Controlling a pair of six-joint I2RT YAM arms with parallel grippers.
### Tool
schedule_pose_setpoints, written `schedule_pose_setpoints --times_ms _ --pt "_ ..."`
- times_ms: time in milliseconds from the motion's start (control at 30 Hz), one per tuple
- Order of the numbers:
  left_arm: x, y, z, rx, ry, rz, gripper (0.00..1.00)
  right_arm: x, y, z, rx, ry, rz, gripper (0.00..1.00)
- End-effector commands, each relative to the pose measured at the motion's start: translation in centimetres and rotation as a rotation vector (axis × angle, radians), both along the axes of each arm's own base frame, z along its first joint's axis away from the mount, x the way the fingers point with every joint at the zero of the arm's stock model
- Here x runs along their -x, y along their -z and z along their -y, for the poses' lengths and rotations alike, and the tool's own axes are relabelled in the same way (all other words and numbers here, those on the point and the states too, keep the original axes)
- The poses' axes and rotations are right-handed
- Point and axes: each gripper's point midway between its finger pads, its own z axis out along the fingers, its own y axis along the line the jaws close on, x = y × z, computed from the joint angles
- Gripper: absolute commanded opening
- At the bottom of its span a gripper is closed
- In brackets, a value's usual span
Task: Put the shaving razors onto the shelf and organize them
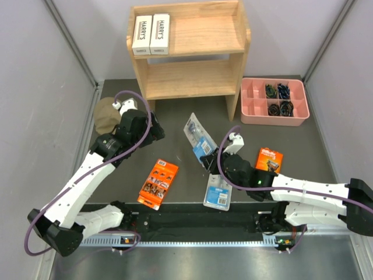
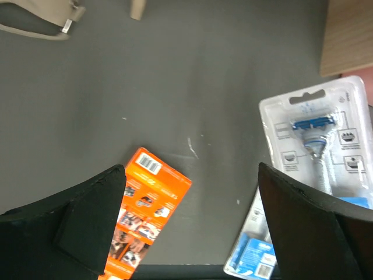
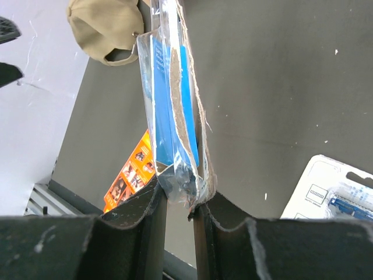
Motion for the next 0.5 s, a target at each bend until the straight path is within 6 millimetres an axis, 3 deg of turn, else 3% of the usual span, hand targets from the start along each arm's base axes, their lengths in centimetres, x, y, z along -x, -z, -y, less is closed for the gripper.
schedule_pose_setpoints --times_ms 0,233,433,467 --pt "0.3 -1.4 -2.2 -0.078 -0.046 0.048 0.99 -0.2 -4.0 -1.0 -0.082 -0.006 0.05 0.04" --pt "0.5 0.4 -2.0 -0.094 -0.027 0.012 0.99 0.1 -6.2 -1.4 -0.089 -0.044 0.077 0.04" --pt "0.6 1.1 -1.7 -0.094 -0.008 0.0 0.99 0.6 -11.0 -2.2 -0.107 -0.122 0.156 0.04" --pt "0.6 1.1 -1.7 -0.093 -0.008 0.001 0.99 0.6 -12.5 -2.3 -0.115 -0.131 0.183 0.04"
